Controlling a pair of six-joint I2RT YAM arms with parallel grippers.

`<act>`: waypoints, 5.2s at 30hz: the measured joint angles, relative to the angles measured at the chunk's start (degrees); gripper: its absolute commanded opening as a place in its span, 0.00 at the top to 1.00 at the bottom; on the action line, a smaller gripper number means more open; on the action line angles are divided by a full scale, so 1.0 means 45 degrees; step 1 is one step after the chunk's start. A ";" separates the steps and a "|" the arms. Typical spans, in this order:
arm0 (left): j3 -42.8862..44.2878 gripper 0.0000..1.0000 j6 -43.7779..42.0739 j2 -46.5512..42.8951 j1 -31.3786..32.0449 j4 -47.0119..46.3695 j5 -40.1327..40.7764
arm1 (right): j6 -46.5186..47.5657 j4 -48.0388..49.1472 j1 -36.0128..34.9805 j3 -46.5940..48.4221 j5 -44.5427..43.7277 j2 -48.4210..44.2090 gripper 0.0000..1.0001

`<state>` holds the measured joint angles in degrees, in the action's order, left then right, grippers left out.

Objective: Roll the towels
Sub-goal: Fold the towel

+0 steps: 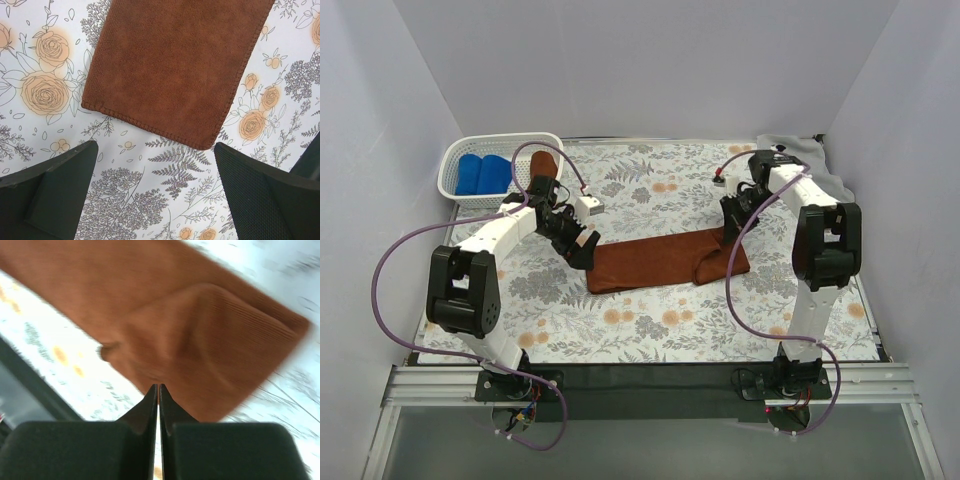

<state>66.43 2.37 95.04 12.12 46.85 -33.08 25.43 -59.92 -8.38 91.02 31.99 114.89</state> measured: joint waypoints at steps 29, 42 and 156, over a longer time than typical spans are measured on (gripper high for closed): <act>0.0204 0.02 0.0010 0.0053 0.0000 -0.0044 0.0000 | -0.1826 0.1180 -0.1292 0.2215 0.0821 0.1719 0.64; 0.0204 0.02 0.0228 0.0058 -0.0087 -0.0136 -0.0102 | -0.2574 0.1151 -0.2375 0.2118 -0.0058 0.1647 0.63; -0.0325 1.00 -0.0078 0.2210 0.2132 -0.0471 -0.0073 | -0.0223 0.1321 -0.0840 0.3560 -0.3337 0.2064 0.72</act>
<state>64.97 2.02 104.99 21.71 44.73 -33.41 24.43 -53.98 -12.16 107.04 16.97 124.18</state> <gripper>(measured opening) 0.033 0.299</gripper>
